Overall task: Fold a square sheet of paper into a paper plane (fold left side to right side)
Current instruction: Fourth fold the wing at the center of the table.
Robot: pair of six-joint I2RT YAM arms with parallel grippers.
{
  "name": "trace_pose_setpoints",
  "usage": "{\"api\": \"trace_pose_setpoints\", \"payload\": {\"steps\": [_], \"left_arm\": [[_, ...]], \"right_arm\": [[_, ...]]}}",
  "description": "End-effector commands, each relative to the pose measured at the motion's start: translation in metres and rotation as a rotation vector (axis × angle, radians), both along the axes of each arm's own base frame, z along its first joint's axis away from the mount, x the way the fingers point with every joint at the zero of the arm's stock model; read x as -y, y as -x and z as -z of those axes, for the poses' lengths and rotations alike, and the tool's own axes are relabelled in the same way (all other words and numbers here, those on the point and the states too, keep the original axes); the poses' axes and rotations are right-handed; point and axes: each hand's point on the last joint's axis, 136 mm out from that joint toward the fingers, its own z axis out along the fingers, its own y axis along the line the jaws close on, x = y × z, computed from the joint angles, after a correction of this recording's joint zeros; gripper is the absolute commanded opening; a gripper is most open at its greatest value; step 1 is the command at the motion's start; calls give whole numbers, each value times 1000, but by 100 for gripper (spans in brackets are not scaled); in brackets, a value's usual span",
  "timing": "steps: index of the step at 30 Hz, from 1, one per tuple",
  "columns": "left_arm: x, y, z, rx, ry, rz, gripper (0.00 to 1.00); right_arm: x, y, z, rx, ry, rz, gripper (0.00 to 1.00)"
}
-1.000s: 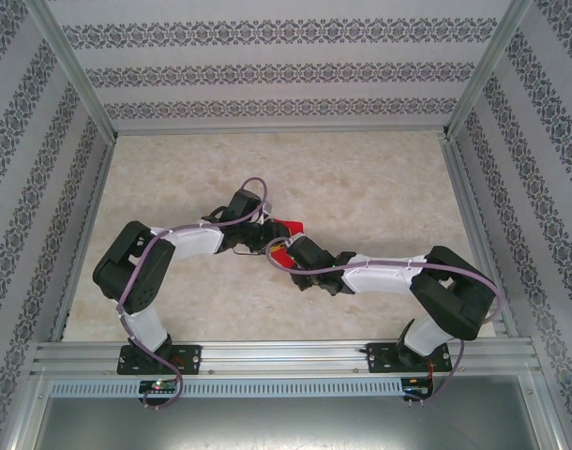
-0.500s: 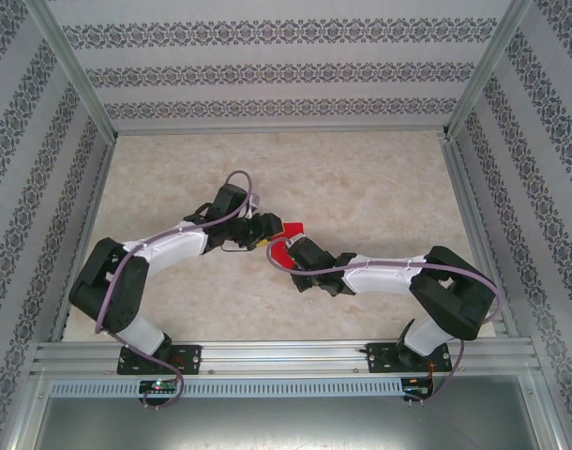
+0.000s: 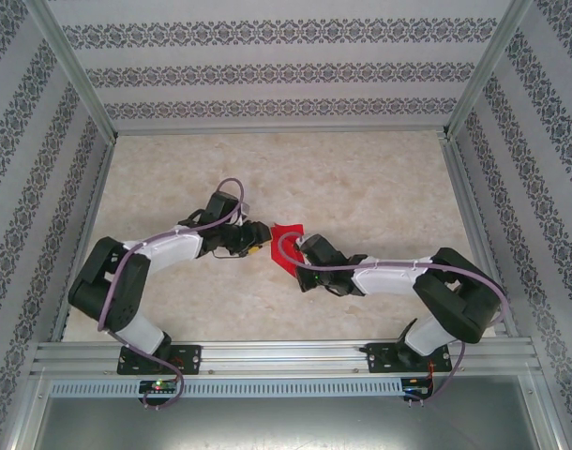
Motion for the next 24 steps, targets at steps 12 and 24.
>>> {"api": "trace_pose_setpoints", "payload": {"steps": [12, 24], "left_arm": [[51, -16, 3, 10, 67, 89, 44], [56, -19, 26, -40, 34, 93, 44]], "right_arm": [[-3, 0, -9, -86, -153, 6, 5], [-4, 1, -3, -123, -174, 15, 6]]}}
